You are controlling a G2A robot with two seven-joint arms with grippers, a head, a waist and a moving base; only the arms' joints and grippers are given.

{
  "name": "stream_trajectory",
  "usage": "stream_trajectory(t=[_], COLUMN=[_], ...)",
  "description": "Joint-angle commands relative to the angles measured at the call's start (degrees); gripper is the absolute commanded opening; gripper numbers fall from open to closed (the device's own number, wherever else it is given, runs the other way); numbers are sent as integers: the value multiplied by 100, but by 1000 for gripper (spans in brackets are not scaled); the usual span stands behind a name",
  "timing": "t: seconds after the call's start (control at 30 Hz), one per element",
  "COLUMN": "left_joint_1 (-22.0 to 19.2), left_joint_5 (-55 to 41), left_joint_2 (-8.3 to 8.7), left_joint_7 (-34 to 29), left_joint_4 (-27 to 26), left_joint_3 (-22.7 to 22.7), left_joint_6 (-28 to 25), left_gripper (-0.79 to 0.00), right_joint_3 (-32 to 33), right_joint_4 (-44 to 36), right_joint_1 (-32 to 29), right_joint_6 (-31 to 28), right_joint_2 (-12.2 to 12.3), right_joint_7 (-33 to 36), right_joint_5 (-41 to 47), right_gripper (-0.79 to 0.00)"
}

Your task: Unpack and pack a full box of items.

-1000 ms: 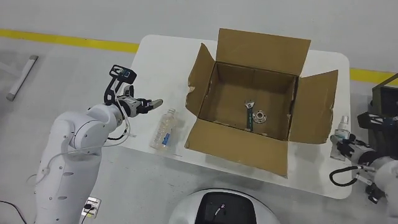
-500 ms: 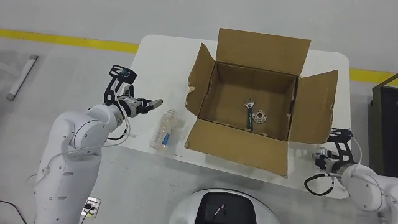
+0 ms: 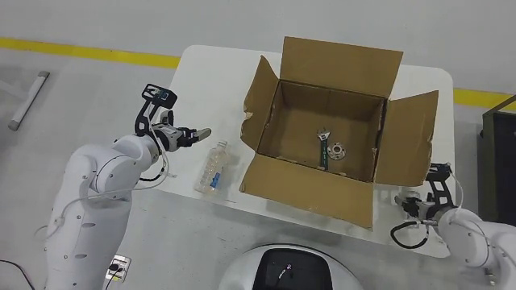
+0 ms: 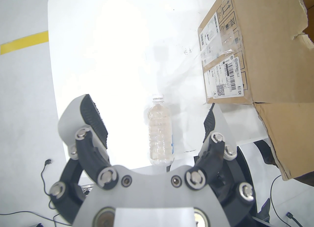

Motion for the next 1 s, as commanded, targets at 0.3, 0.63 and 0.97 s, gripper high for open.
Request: stream_trajectory(t=[0.3,0.63,0.97], left_joint_1=[0,0,0], left_joint_5=[0,0,0], left_joint_2=[0,0,0], left_joint_7=[0,0,0], left_joint_4=[0,0,0], left_joint_3=[0,0,0], left_joint_6=[0,0,0], left_gripper=[0,0,0], right_joint_3=[999,577,-2285], right_joint_4=[-918,-1644,-1348], right_joint_1=[339,1279,2407], right_joint_6=[244,419,767], right_joint_2=[76,99,88], right_joint_7=[-243,-1362,-1124], right_joint_5=[155,980,-242], right_gripper=[-154,-785,-785])
